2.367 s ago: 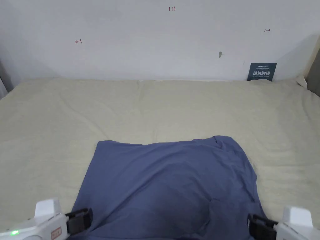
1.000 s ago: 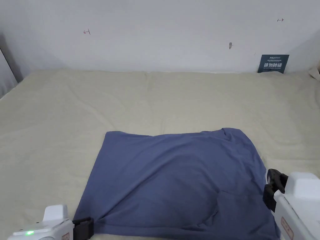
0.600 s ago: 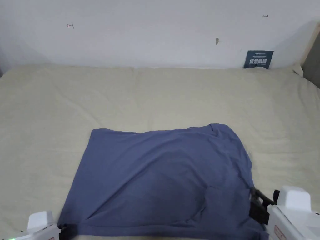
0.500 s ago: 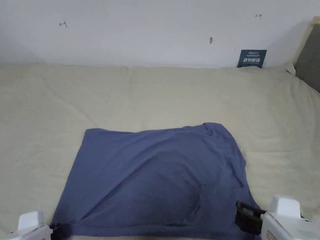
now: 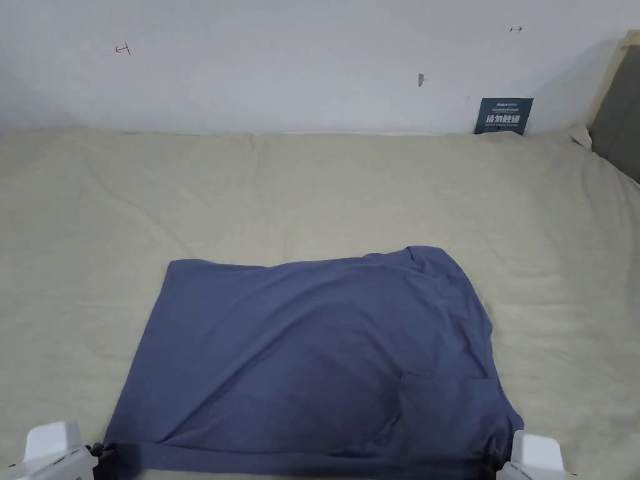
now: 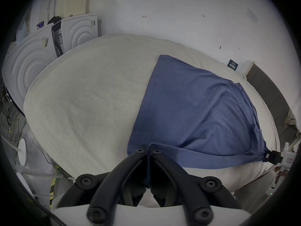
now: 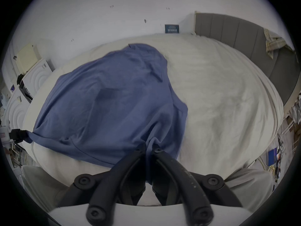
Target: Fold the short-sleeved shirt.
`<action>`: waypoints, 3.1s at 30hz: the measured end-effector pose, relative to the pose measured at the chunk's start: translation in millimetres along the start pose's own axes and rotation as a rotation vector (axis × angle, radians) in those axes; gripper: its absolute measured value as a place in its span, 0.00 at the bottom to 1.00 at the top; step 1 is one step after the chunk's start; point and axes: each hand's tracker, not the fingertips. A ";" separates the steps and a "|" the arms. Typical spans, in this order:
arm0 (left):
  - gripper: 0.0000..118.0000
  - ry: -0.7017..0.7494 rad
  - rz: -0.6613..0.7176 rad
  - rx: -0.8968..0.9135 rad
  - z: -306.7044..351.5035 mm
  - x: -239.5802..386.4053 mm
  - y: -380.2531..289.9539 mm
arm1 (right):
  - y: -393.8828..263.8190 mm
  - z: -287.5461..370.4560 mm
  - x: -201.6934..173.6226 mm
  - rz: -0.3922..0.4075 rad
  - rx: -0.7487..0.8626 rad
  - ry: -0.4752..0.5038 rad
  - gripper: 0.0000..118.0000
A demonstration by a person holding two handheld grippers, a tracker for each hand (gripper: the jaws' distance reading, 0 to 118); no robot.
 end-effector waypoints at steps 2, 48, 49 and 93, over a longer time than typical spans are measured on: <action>0.02 -0.008 0.016 0.014 2.3 -0.6 6.8 | 10.2 12.2 -3.6 0.004 0.035 0.005 0.07; 0.94 -0.059 -0.169 0.519 46.5 101.3 123.9 | 180.0 109.6 -58.2 0.054 0.545 0.034 0.91; 0.94 -0.066 -0.161 0.553 55.8 105.5 118.9 | 174.1 121.7 -62.1 0.069 0.583 0.023 0.90; 0.05 0.015 -0.086 -0.109 -98.1 43.2 75.0 | 140.6 61.5 -31.8 0.016 0.353 -0.056 0.19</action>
